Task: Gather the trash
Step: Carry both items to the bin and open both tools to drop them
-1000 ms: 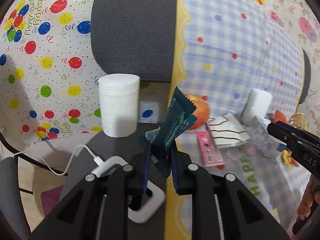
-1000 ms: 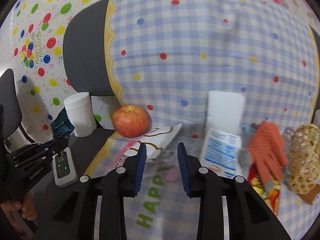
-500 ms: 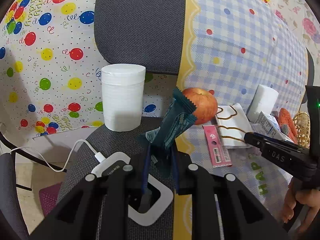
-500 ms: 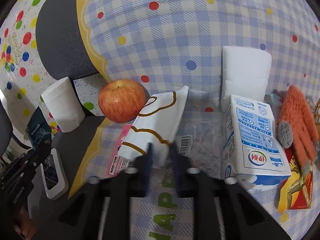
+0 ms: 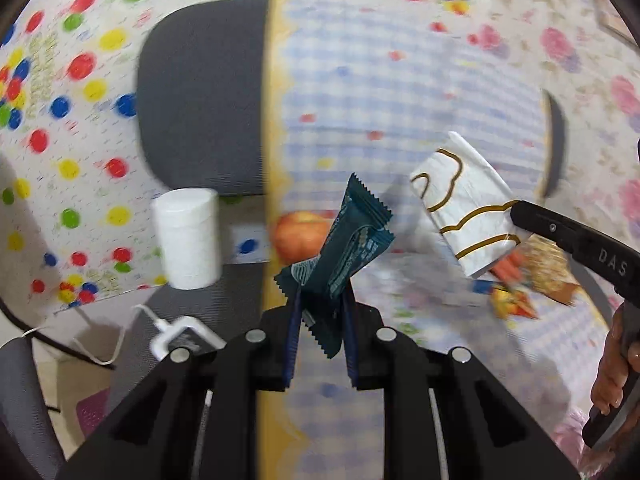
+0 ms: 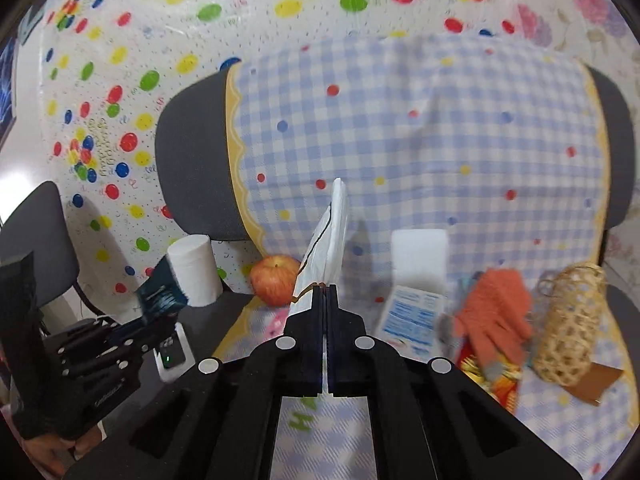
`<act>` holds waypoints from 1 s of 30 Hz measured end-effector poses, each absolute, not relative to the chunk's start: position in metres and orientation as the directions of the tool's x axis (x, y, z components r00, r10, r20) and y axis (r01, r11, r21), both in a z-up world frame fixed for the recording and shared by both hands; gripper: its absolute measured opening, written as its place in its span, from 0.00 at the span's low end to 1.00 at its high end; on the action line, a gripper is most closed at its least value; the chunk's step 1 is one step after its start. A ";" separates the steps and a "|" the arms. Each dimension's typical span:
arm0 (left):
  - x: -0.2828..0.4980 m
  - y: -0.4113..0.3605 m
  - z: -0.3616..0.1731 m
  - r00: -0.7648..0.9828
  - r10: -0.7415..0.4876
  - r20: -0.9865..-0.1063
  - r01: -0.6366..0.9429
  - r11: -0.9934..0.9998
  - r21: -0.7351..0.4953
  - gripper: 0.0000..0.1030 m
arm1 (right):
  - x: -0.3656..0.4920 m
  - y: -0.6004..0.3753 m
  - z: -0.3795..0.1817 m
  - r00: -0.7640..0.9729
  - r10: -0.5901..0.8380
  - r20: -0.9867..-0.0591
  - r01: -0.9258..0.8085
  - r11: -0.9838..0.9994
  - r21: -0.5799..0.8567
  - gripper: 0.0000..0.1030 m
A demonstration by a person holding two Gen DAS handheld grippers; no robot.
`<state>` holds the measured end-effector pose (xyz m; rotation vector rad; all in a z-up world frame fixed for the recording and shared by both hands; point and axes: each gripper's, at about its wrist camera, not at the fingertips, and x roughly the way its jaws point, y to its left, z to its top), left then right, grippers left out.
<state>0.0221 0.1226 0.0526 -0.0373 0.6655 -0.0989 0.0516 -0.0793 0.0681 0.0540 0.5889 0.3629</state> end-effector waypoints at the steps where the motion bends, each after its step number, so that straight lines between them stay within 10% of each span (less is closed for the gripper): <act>1: 0.017 0.114 0.054 0.779 -0.130 -0.613 0.108 0.991 -0.073 0.17 | 0.044 -0.084 0.068 0.776 0.339 -0.531 -0.313 0.939 0.142 0.02; 30: -0.139 -0.186 -0.006 0.409 -0.660 -0.630 0.774 0.617 -0.143 0.17 | -0.246 -0.323 0.018 0.757 -0.273 -0.594 0.351 0.936 0.017 0.02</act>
